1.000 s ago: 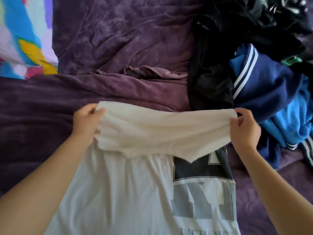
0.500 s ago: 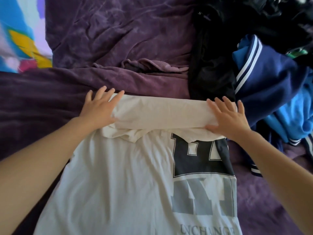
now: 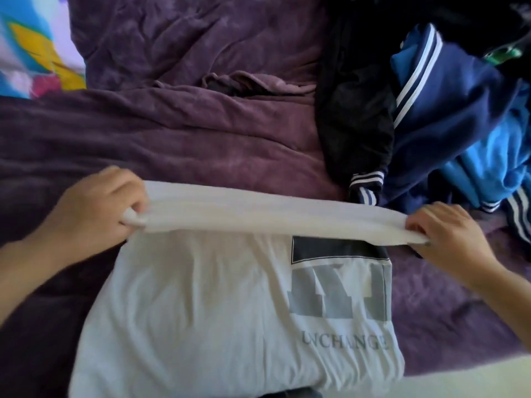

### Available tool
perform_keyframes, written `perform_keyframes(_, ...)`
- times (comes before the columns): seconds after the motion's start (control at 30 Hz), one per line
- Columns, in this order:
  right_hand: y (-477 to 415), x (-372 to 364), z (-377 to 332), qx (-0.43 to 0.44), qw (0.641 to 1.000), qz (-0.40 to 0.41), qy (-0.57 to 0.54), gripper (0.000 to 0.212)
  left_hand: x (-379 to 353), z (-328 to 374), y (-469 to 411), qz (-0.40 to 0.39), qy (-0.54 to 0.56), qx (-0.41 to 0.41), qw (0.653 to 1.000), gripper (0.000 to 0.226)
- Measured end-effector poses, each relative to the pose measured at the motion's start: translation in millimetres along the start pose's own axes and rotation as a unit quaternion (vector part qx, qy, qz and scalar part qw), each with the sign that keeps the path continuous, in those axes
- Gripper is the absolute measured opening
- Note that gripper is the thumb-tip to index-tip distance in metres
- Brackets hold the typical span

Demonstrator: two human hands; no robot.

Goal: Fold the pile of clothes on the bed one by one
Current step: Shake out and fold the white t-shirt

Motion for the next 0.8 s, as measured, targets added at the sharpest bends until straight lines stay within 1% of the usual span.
perform_keyframes(0.07, 46, -15, -27, 0.059, 0.998, -0.027, 0.012, 0.019, -15, 30, 45, -0.041, -0.050, -0.051, 0.997, 0.021)
perform_keyframes(0.1, 66, -29, -39, 0.078, 0.995, -0.058, 0.039, 0.022, -28, 43, 65, -0.064, -0.081, -0.070, 0.992, 0.022)
perform_keyframes(0.13, 85, -50, -48, 0.089, 0.988, -0.110, 0.070, 0.028, -42, 54, 83, -0.088, -0.110, -0.079, 0.987, 0.024)
perform_keyframes(0.17, 100, -73, -53, 0.077, 0.973, -0.196, 0.096, 0.040, -54, 62, 97, -0.109, -0.127, -0.071, 0.983, 0.027)
perform_keyframes(0.2, 109, -91, -57, 0.070, 0.959, -0.255, 0.100, 0.050, -62, 68, 107, -0.120, -0.125, -0.057, 0.983, 0.029)
perform_keyframes(0.23, 110, -98, -62, 0.060, 0.953, -0.279, 0.102, 0.051, -64, 72, 111, -0.125, -0.108, -0.045, 0.985, 0.031)
perform_keyframes(0.3, 93, -95, -69, 0.043, 0.970, -0.226, 0.078, 0.040, -59, 80, 105, -0.119, -0.065, -0.035, 0.990, 0.029)
perform_keyframes(0.33, 79, -92, -70, 0.025, 0.980, -0.190, 0.056, 0.040, -55, 81, 96, -0.102, -0.054, -0.031, 0.993, 0.025)
perform_keyframes(0.37, 64, -90, -68, 0.004, 0.985, -0.170, 0.043, 0.038, -52, 78, 84, -0.085, -0.051, -0.016, 0.995, 0.021)
perform_keyframes(0.4, 50, -91, -65, -0.010, 0.987, -0.154, 0.045, 0.033, -52, 69, 69, -0.079, -0.057, 0.013, 0.995, 0.023)
perform_keyframes(0.43, 36, -96, -58, -0.028, 0.984, -0.167, 0.063, 0.043, -58, 54, 54, -0.100, -0.071, 0.059, 0.991, 0.033)
perform_keyframes(0.47, 26, -106, -49, -0.041, 0.972, -0.213, 0.093, 0.064, -69, 34, 41, -0.145, -0.082, 0.116, 0.979, 0.048)
perform_keyframes(0.5, 19, -117, -38, -0.051, 0.961, -0.248, 0.112, 0.078, -82, 13, 32, -0.219, -0.088, 0.175, 0.956, 0.060)
perform_keyframes(0.53, 14, -127, -28, -0.071, 0.949, -0.285, 0.116, 0.083, -100, -5, 29, -0.313, -0.080, 0.218, 0.921, 0.070)
perform_keyframes(0.57, 8, -134, -20, -0.090, 0.937, -0.315, 0.121, 0.083, -113, -17, 27, -0.392, -0.075, 0.244, 0.884, 0.078)
perform_keyframes(0.6, 2, -138, -14, -0.101, 0.934, -0.320, 0.125, 0.078, -124, -24, 25, -0.437, -0.077, 0.251, 0.860, 0.078)
perform_keyframes(0.63, -5, -139, -12, -0.094, 0.939, -0.307, 0.125, 0.067, -127, -25, 20, -0.450, -0.082, 0.246, 0.854, 0.070)
perform_keyframes(0.67, -12, -135, -12, -0.083, 0.944, -0.294, 0.122, 0.049, -128, -26, 14, -0.440, -0.084, 0.236, 0.863, 0.052)
perform_keyframes(0.7, -18, -128, -12, -0.083, 0.950, -0.279, 0.110, 0.029, -123, -26, 7, -0.418, -0.091, 0.223, 0.876, 0.028)
perform_keyframes(0.73, -21, -119, -10, -0.096, 0.955, -0.263, 0.096, 0.015, -112, -26, 3, -0.390, -0.085, 0.214, 0.892, 0.007)
perform_keyframes(0.77, -23, -109, -4, -0.116, 0.960, -0.241, 0.086, 0.008, -100, -27, 1, -0.365, -0.073, 0.209, 0.904, 0.011)
perform_keyframes(0.8, -26, -95, 1, -0.137, 0.967, -0.201, 0.074, 0.006, -83, -33, -1, -0.317, -0.053, 0.214, 0.922, 0.018)
Point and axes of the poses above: each hand's wrist, its own y-axis away from the middle knuckle, its own x-axis out of the back of the hand, z = x × y, the point moved 8 cm from there along -y, towards the middle knuckle, and after that the axes turned 3 degrees about -y, right-handed, at the moved point
